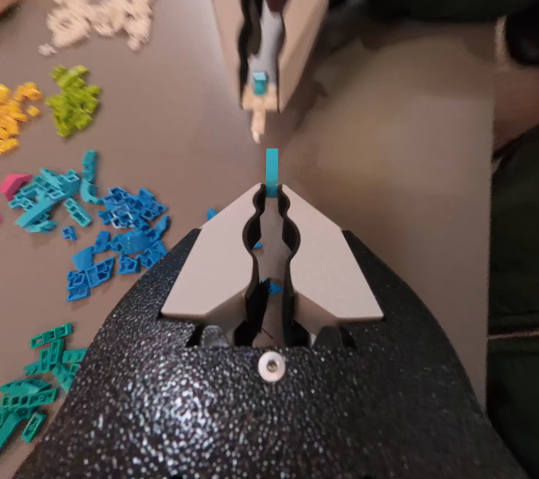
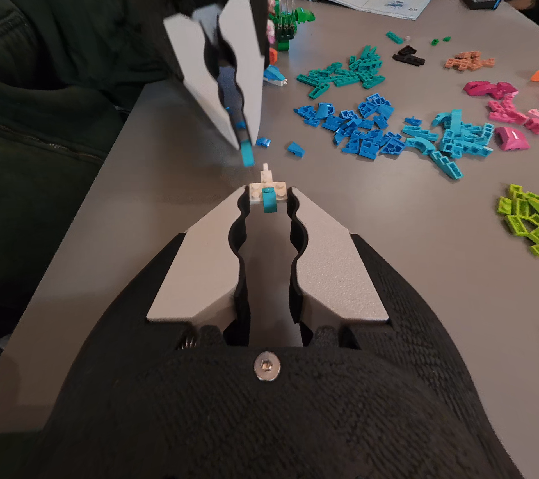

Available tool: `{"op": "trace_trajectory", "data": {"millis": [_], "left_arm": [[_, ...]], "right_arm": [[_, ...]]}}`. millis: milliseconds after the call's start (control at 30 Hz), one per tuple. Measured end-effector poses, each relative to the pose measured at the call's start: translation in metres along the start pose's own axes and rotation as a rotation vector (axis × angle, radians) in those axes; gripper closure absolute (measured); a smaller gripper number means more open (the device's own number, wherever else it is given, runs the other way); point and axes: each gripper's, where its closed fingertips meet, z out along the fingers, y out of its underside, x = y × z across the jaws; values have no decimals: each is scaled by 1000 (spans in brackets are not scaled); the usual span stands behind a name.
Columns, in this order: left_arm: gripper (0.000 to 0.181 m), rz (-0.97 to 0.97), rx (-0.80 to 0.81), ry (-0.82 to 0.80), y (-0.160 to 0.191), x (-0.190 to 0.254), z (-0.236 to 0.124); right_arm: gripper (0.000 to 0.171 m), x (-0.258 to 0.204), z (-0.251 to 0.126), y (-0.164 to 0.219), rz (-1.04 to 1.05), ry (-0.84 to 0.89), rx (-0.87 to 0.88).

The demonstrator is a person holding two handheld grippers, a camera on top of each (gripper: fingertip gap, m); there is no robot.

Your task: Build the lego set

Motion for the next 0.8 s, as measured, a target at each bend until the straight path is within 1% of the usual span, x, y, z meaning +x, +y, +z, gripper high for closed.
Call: {"op": "trace_trajectory", "data": {"millis": [33, 100, 167, 333, 367, 600, 800], "left_arm": [[176, -38, 73, 7, -13, -3, -7], [176, -109, 189, 44, -35, -4, -17], [176, -154, 223, 79, -44, -4, -18], [177, -214, 191, 201, -47, 10, -8], [177, -216, 189, 205, -47, 11, -7], [176, -171, 131, 153, -44, 9, -4], [176, -128, 81, 139, -41, 13, 2]], "right_arm": [[147, -2, 1, 0, 3, -11, 1], [147, -8, 3, -4, 9, -45, 19], [147, -14, 3, -9, 17, -79, 43], [147, -20, 1, -18, 36, -121, 95], [147, -20, 1, -18, 33, -121, 95], [147, -23, 3, -18, 15, -128, 89], [147, -23, 4, -16, 5, -125, 80]]}}
